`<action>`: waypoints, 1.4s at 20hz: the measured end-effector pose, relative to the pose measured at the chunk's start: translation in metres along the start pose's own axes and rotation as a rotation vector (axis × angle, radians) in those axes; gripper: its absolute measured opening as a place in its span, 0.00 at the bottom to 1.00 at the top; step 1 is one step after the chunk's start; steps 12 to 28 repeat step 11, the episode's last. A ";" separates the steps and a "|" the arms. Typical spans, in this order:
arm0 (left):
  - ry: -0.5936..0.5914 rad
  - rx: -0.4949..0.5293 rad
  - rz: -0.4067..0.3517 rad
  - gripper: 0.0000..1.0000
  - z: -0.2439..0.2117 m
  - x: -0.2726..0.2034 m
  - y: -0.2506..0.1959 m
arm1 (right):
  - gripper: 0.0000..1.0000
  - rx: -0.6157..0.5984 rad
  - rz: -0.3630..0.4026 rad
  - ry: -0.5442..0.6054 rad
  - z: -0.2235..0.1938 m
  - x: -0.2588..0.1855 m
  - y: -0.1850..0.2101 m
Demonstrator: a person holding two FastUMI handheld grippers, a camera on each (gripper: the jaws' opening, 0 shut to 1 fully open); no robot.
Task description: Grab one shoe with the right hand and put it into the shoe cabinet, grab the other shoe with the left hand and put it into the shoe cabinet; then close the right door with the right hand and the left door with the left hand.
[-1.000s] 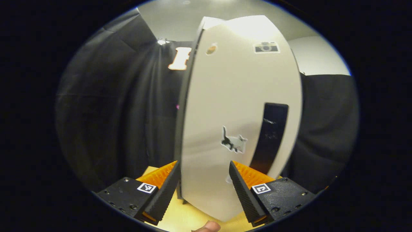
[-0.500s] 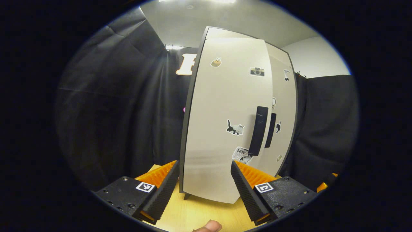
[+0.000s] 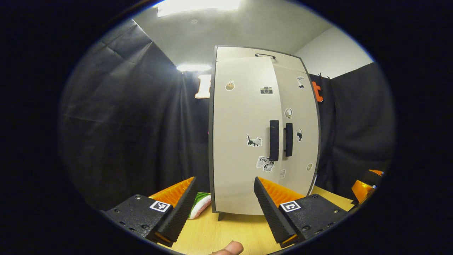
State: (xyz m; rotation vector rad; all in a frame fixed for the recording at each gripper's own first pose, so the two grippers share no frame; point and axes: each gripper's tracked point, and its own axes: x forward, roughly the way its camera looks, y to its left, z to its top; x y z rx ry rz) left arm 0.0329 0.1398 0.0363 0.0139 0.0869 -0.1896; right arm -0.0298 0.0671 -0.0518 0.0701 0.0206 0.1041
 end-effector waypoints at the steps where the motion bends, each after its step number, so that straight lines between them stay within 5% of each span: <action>1: -0.008 -0.002 0.002 0.96 0.003 -0.006 -0.001 | 0.98 -0.007 0.001 -0.008 0.005 0.000 -0.001; 11: -0.038 -0.019 0.014 0.96 0.010 -0.053 -0.005 | 0.98 0.001 -0.003 -0.051 0.025 -0.008 -0.009; 28: -0.038 -0.019 0.014 0.96 0.010 -0.053 -0.005 | 0.98 0.001 -0.003 -0.051 0.025 -0.008 -0.009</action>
